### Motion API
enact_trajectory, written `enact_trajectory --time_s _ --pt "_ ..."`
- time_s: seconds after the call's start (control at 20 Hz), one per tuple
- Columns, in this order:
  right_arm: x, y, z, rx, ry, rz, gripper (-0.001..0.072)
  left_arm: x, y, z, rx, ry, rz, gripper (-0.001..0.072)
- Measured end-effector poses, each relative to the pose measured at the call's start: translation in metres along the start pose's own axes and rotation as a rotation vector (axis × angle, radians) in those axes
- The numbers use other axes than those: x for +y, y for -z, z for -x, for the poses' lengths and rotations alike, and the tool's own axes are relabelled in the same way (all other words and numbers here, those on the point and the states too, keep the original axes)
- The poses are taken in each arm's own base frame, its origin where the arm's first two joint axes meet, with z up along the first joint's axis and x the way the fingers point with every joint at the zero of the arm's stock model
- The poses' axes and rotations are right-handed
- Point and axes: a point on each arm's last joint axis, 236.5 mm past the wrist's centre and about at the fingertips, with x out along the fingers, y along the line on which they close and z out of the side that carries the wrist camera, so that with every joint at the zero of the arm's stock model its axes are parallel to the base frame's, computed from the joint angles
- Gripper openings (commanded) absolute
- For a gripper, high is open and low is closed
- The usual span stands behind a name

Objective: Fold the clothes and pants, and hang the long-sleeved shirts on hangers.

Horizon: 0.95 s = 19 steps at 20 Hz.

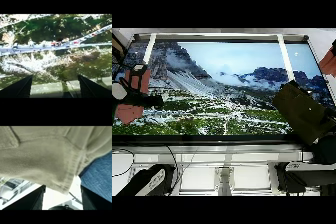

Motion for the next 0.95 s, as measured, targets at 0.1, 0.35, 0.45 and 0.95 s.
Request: enact_trajectory --time_s 0.1,0.35,0.45,0.95 --pt "0.009 0.000 0.009 -0.056 -0.001 0.031 0.0502 0.000 0.000 0.000 0.000 0.000 0.000 0.0642" --pt "0.089 0.016 0.058 -0.274 -0.100 0.231 0.0493 0.000 0.000 0.000 0.002 0.001 0.000 0.0641" --pt "0.143 0.038 0.079 -0.359 -0.168 0.380 0.0231 0.000 0.001 0.000 0.002 0.001 0.000 0.0641" --pt "0.332 0.253 0.008 -0.342 -0.257 1.277 0.0022 0.000 0.001 0.000 0.003 0.001 0.000 0.0641"
